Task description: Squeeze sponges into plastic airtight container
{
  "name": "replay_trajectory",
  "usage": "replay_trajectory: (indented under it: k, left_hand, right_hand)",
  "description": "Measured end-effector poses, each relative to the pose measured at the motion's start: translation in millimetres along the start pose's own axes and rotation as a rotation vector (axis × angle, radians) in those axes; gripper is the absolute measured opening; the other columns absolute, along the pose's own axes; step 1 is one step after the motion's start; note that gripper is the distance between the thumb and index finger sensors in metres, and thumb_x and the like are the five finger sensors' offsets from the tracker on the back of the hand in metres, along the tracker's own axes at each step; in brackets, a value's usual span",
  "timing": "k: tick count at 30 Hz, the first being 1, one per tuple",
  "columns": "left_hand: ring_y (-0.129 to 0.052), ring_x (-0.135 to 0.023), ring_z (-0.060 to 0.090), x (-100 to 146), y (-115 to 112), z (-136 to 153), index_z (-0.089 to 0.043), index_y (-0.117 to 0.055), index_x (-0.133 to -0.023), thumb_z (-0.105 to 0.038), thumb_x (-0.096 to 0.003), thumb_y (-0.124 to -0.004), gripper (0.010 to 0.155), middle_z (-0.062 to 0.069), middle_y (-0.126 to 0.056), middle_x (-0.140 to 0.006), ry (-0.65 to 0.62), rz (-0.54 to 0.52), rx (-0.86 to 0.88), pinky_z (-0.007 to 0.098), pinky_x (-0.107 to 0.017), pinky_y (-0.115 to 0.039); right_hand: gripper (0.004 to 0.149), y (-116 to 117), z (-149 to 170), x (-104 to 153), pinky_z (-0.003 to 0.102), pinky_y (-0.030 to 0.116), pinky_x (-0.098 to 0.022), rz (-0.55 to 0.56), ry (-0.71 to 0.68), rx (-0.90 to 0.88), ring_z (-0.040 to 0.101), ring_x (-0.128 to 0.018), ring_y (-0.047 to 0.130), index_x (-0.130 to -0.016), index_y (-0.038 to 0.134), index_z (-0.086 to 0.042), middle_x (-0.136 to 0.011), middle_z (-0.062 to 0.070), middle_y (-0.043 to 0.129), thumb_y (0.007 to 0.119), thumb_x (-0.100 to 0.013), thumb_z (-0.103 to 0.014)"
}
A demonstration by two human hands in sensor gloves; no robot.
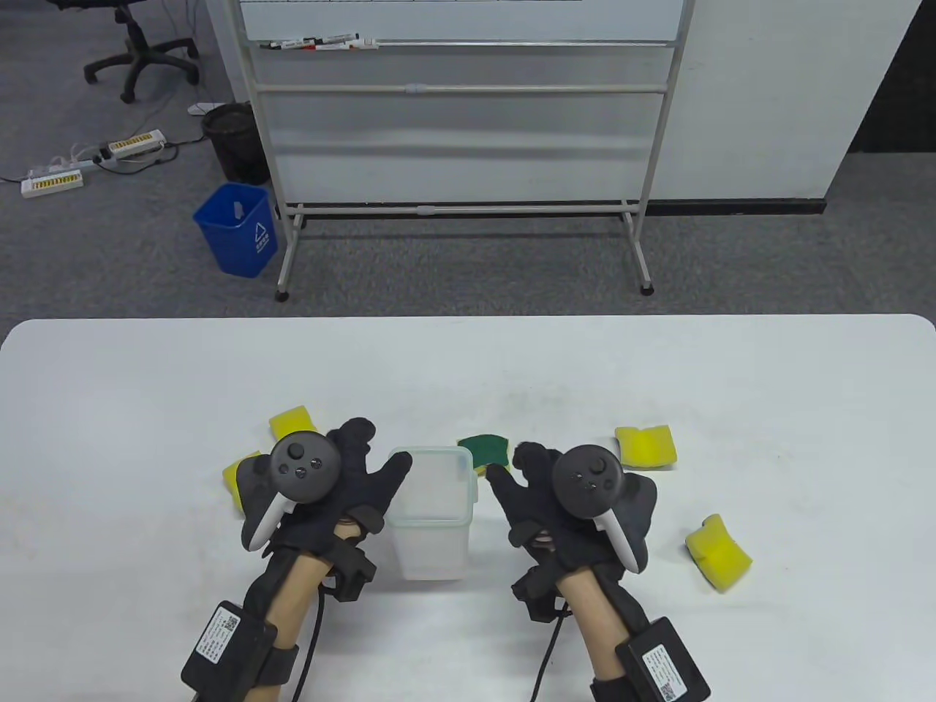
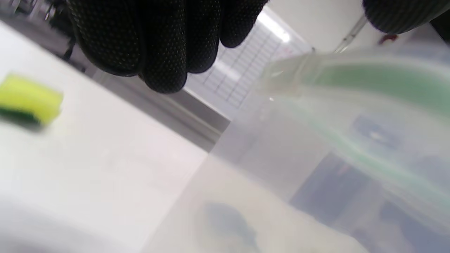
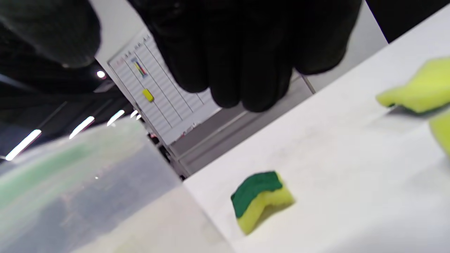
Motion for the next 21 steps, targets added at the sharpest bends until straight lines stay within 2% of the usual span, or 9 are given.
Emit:
replay_trajectory:
  k: [1,4,7,11,16,21]
  left_hand:
    - [-0.091,-0.076,0.037,-2.5,-6.5,6.4,-0.014,-0.053,-0.102,-0.077,-0.0436,-0.060,0.086,0.017,-0.076,-0.097,0.032,0.049,0.057,0.049,-0.055,-0.083]
    - [-0.100,-0.058,0.032,-8.5,-16.3,16.8,-0.015,-0.070,-0.092,-0.075,-0.0441,-0.061,0.077,0.012,-0.091,-0.081,0.071,0.101,0.131,0.044,-0.043,-0.089]
    - [-0.105,-0.043,0.026,-11.3,-19.6,20.9,-0.018,-0.082,-0.080,-0.072,-0.0446,-0.064,0.068,0.008,-0.100,-0.064,0.090,0.097,0.101,0.040,-0.032,-0.092]
    - [-0.106,-0.028,0.019,-12.2,-25.2,24.2,-0.016,-0.087,-0.070,-0.074,-0.0437,-0.065,0.067,0.003,-0.103,-0.047,0.100,0.119,0.163,0.037,-0.022,-0.094]
    - [-0.105,-0.018,0.014,-11.2,-26.9,19.8,-0.013,-0.090,-0.063,-0.070,-0.0446,-0.068,0.064,0.002,-0.103,-0.037,0.091,0.157,0.199,0.035,-0.017,-0.094]
    - [-0.104,-0.012,0.011,-10.8,-27.2,20.3,-0.012,-0.092,-0.058,-0.068,-0.0442,-0.071,0.062,-0.001,-0.103,-0.031,0.094,0.155,0.224,0.033,-0.014,-0.094]
  right_hand:
    - [0.078,7.1,-2.7,-3.4,0.052,0.073,-0.062,-0.024,0.025,0.007,0.032,-0.074,0.095,-0.097,0.079,-0.016,-0.091,0.012,0.089,0.071,-0.042,-0.072]
    - [0.080,25.1,-4.3,-11.7,0.051,0.074,-0.061,-0.072,0.073,-0.012,0.031,-0.071,0.096,-0.094,0.081,-0.016,-0.088,0.011,0.091,0.072,-0.041,-0.075]
    - [0.077,36.5,-2.4,-16.7,0.050,0.075,-0.058,-0.120,0.098,-0.022,0.028,-0.065,0.097,-0.090,0.085,-0.017,-0.082,0.010,0.094,0.073,-0.041,-0.075]
    - [0.073,40.5,5.1,-21.9,0.048,0.079,-0.053,-0.205,0.113,-0.066,0.025,-0.054,0.100,-0.080,0.092,-0.018,-0.071,0.007,0.099,0.072,-0.041,-0.077]
    - [0.072,44.8,16.0,-22.7,0.045,0.082,-0.047,-0.305,0.129,-0.171,0.020,-0.041,0.100,-0.073,0.094,-0.014,-0.058,0.007,0.100,0.073,-0.042,-0.076]
    - [0.067,45.9,22.1,-25.9,0.043,0.084,-0.041,-0.318,0.126,-0.273,0.017,-0.030,0.099,-0.064,0.096,-0.010,-0.046,0.005,0.101,0.079,-0.041,-0.071]
Point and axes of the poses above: the tracker on the back of each hand, its own z axis roughly to the little-finger side, its own x axis roughly from the fingertips to the wrist, y = z × x, the point moved 3 cm from there along -x, roughly from the wrist to the fingertips
